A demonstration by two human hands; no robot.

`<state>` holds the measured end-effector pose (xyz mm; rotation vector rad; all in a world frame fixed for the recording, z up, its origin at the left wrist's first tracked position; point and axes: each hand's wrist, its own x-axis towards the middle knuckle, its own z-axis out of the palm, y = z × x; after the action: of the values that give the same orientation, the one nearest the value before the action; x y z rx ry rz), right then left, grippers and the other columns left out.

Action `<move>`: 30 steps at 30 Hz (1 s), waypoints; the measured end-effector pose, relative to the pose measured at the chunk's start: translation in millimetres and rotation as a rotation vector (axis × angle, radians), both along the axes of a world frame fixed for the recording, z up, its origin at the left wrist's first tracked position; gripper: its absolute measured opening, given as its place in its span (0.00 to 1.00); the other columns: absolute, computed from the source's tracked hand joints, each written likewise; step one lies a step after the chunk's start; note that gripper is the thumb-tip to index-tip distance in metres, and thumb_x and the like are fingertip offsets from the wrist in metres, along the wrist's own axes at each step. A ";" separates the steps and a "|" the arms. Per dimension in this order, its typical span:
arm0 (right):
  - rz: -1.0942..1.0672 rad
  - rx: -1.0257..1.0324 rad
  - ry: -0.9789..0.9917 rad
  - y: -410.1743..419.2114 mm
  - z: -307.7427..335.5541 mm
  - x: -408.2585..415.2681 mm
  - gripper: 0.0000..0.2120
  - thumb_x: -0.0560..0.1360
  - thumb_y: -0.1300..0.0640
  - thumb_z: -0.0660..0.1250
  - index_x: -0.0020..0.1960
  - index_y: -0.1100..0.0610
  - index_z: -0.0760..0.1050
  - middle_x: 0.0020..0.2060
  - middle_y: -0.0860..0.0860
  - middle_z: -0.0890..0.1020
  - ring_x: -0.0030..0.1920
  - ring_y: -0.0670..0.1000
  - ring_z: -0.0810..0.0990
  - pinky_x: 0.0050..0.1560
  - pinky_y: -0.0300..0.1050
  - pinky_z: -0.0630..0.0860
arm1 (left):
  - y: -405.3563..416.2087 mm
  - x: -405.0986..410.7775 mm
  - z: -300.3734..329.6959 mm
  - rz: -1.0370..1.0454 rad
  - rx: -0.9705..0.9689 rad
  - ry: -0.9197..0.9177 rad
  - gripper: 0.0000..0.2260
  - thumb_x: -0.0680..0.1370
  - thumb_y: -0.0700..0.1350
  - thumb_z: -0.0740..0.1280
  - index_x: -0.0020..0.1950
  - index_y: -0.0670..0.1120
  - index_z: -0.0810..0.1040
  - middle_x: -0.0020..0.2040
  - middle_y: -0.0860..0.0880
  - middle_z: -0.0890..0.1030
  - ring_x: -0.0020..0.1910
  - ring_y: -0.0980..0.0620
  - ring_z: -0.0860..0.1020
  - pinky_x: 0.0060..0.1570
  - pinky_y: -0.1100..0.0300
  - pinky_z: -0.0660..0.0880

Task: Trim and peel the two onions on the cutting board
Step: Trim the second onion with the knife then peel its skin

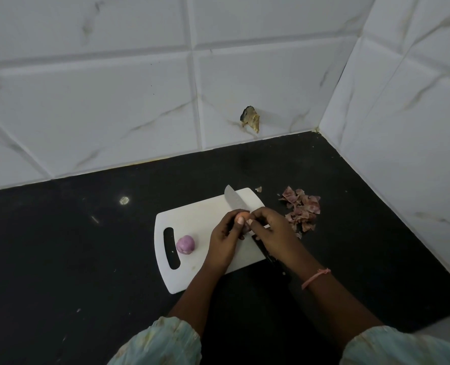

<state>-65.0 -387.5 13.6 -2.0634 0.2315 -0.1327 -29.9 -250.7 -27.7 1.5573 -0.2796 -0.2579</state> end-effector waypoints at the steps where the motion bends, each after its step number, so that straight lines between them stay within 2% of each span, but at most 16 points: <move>1: 0.009 -0.022 -0.001 0.3 -0.9 0.7 0.03 0.78 0.54 0.66 0.47 0.53 0.77 0.41 0.46 0.81 0.44 0.42 0.79 0.45 0.43 0.76 | 0.0 0.2 0.2 -0.003 -0.002 0.004 0.10 0.85 0.44 0.60 0.60 0.47 0.80 0.53 0.53 0.84 0.50 0.57 0.80 0.47 0.64 0.76; 4: 0.015 -0.032 0.007 2.2 -1.6 1.5 0.04 0.79 0.53 0.65 0.48 0.53 0.76 0.42 0.46 0.80 0.44 0.42 0.79 0.44 0.39 0.74 | -0.8 -0.6 2.9 -0.008 -0.006 0.029 0.10 0.85 0.44 0.59 0.59 0.49 0.80 0.52 0.52 0.83 0.47 0.59 0.79 0.46 0.64 0.76; 8: 0.002 0.049 0.026 4.3 -2.6 1.1 0.04 0.80 0.54 0.64 0.49 0.54 0.76 0.41 0.47 0.81 0.43 0.43 0.79 0.45 0.42 0.76 | 0.2 -1.0 2.9 -0.016 -0.018 0.064 0.11 0.85 0.44 0.58 0.60 0.47 0.79 0.52 0.52 0.83 0.47 0.60 0.79 0.46 0.65 0.75; 13: -0.052 0.191 0.085 6.5 0.6 1.4 0.05 0.80 0.56 0.63 0.46 0.50 0.75 0.37 0.48 0.80 0.37 0.46 0.79 0.44 0.46 0.76 | 0.6 0.3 -1.6 -0.022 -0.024 0.070 0.13 0.85 0.47 0.58 0.61 0.45 0.79 0.53 0.47 0.83 0.47 0.57 0.78 0.46 0.64 0.75; 15: -0.108 0.299 0.110 6.5 2.4 1.4 0.06 0.81 0.57 0.61 0.46 0.52 0.75 0.33 0.50 0.79 0.35 0.48 0.78 0.43 0.47 0.76 | 0.6 0.5 -3.4 -0.018 -0.031 0.078 0.14 0.85 0.50 0.57 0.61 0.46 0.79 0.53 0.45 0.82 0.47 0.55 0.78 0.47 0.63 0.76; 17: -0.127 0.342 0.102 4.5 2.9 1.2 0.06 0.81 0.58 0.61 0.47 0.54 0.75 0.32 0.51 0.78 0.34 0.49 0.77 0.44 0.47 0.77 | 1.1 0.9 -4.8 -0.018 -0.030 0.078 0.13 0.85 0.48 0.57 0.62 0.46 0.79 0.55 0.44 0.82 0.48 0.55 0.78 0.47 0.62 0.76; 22: -0.104 0.171 -0.028 4.2 1.8 -2.9 0.05 0.79 0.59 0.65 0.50 0.55 0.79 0.38 0.48 0.81 0.38 0.46 0.80 0.44 0.44 0.79 | 0.6 1.1 -4.4 -0.017 -0.017 0.052 0.16 0.84 0.50 0.56 0.66 0.47 0.78 0.55 0.46 0.82 0.47 0.56 0.78 0.44 0.63 0.75; 24: -0.092 0.116 -0.087 8.3 2.8 -6.3 0.03 0.76 0.60 0.70 0.50 0.55 0.81 0.41 0.46 0.83 0.42 0.42 0.81 0.45 0.37 0.78 | 0.2 1.0 -4.9 -0.006 -0.018 0.060 0.15 0.86 0.48 0.56 0.67 0.48 0.78 0.55 0.47 0.83 0.45 0.57 0.78 0.43 0.63 0.75; 27: -0.069 -0.005 -0.171 12.8 3.5 -8.8 0.07 0.74 0.62 0.73 0.51 0.54 0.81 0.41 0.44 0.83 0.43 0.40 0.80 0.42 0.28 0.73 | 0.0 0.3 -3.2 -0.003 -0.011 0.065 0.16 0.85 0.49 0.56 0.67 0.49 0.78 0.55 0.48 0.84 0.45 0.58 0.78 0.44 0.63 0.76; 30: -0.054 -0.092 -0.212 10.9 1.4 -8.8 0.06 0.75 0.61 0.71 0.51 0.55 0.81 0.44 0.43 0.82 0.47 0.38 0.79 0.46 0.29 0.73 | 0.6 -0.3 -1.7 0.005 0.004 0.068 0.14 0.84 0.49 0.60 0.67 0.51 0.79 0.55 0.51 0.84 0.48 0.55 0.80 0.46 0.62 0.77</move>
<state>-73.8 -376.6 15.0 -2.1163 0.1521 -0.3993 -30.3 -250.2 -29.5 1.5496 -0.2220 -0.3069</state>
